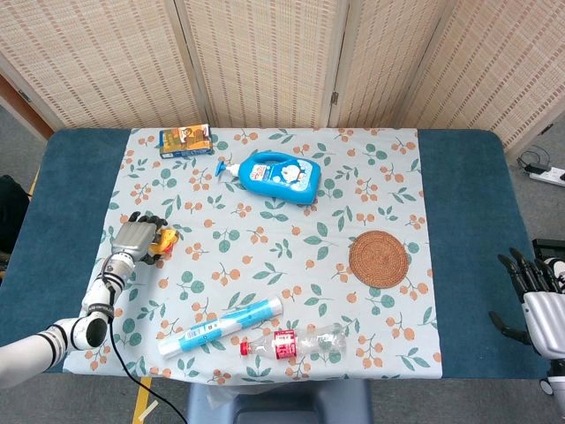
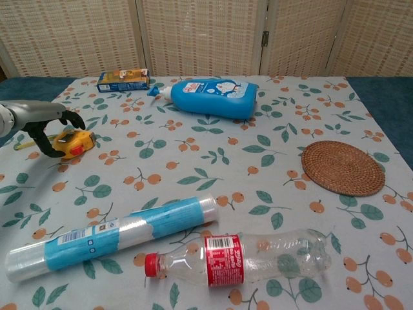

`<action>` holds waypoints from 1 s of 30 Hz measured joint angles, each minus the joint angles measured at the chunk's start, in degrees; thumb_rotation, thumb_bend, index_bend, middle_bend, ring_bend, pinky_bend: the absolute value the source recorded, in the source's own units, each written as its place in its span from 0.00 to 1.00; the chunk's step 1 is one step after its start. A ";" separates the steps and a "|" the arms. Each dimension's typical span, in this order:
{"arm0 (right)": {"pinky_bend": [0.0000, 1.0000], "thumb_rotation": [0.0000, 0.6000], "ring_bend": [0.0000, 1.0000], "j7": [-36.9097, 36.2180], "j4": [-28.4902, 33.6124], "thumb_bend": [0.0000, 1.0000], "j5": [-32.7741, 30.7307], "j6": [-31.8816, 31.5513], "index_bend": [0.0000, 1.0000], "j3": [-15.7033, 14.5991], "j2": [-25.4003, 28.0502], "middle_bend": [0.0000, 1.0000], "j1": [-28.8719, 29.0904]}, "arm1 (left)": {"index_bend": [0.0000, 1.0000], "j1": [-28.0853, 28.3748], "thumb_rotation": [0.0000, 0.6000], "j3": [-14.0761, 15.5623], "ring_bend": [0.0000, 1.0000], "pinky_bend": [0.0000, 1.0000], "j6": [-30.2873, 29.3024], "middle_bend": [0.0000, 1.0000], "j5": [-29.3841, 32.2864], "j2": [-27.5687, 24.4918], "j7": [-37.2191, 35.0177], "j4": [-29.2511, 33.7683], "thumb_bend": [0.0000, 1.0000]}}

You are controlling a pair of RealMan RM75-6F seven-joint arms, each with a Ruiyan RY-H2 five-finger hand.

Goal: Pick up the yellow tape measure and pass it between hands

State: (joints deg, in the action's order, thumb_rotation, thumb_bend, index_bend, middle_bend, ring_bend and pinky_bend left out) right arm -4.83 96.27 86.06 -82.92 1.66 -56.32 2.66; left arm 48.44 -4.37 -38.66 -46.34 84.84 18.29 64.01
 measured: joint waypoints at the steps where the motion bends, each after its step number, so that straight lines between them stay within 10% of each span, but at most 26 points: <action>1: 0.00 1.00 0.08 -0.02 -0.02 0.32 -0.05 0.02 0.07 0.00 -0.01 0.04 -0.01 | 0.23 -0.02 1.00 -0.02 0.17 0.00 0.05 0.19 0.08 0.11 0.06 -0.17 0.37; 30: 0.00 1.00 0.10 -0.48 1.89 0.32 2.82 0.44 0.18 0.51 1.25 0.08 1.69 | 0.52 -2.49 1.00 -3.39 0.41 0.18 -4.57 0.47 -7.20 2.65 -6.84 -1.56 0.38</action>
State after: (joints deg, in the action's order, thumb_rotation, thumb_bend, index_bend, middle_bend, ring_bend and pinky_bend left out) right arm -5.31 98.16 88.88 -82.48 2.17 -55.07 4.35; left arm 45.95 -7.76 -43.23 -53.54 87.49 11.45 62.45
